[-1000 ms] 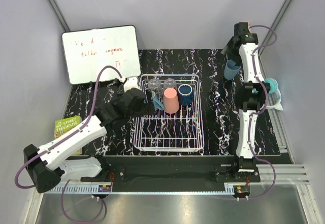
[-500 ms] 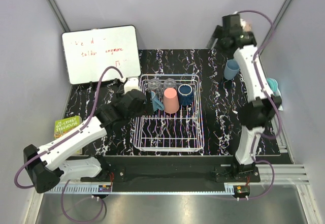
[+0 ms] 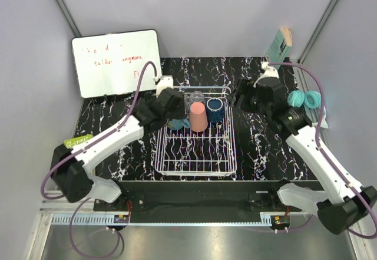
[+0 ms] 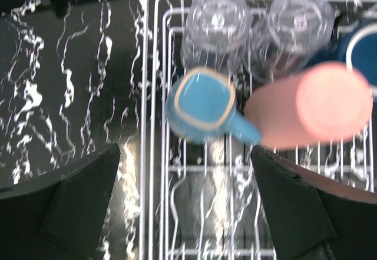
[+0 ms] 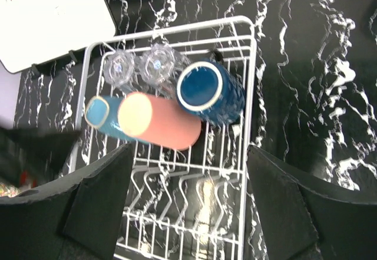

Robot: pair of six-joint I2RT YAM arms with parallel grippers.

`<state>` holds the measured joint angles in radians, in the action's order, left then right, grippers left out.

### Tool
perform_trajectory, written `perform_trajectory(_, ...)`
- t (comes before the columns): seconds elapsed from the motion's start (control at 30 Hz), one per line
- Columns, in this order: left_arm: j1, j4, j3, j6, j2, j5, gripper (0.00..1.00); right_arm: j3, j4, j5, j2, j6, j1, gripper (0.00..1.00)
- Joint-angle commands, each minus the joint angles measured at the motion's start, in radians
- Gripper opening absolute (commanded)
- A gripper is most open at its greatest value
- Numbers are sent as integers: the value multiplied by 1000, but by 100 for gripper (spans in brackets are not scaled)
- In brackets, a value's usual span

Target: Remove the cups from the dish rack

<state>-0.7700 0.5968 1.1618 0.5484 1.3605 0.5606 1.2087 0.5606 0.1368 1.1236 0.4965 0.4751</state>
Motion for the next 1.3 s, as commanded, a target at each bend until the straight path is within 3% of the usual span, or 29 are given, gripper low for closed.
perform_trajectory(0.0,34,-78,116,-25,119,-22,99,-63,-79,7,-143,-15,8,85)
perform_trajectory(0.17,58,-78,168,19,238,-74,99,-98,-47,23,-208,-41,10,85)
perform_trajectory(0.6,106,-117,125,51,341,-97,98,-161,-41,4,-243,-41,10,85)
perform_trajectory(0.87,121,-166,56,61,370,-143,94,-182,-41,12,-239,-32,10,85)
perform_trajectory(0.97,121,-178,47,58,379,-159,88,-190,-44,10,-235,-27,10,85)
perform_trajectory(1.2,121,-180,35,51,365,-182,38,-202,-45,20,-248,-29,10,84)
perform_trajectory(1.23,121,-178,33,47,356,-180,16,-205,-47,20,-248,-27,10,84)
perform_trajectory(1.27,121,-175,29,45,351,-177,3,-209,-47,20,-251,-27,10,84)
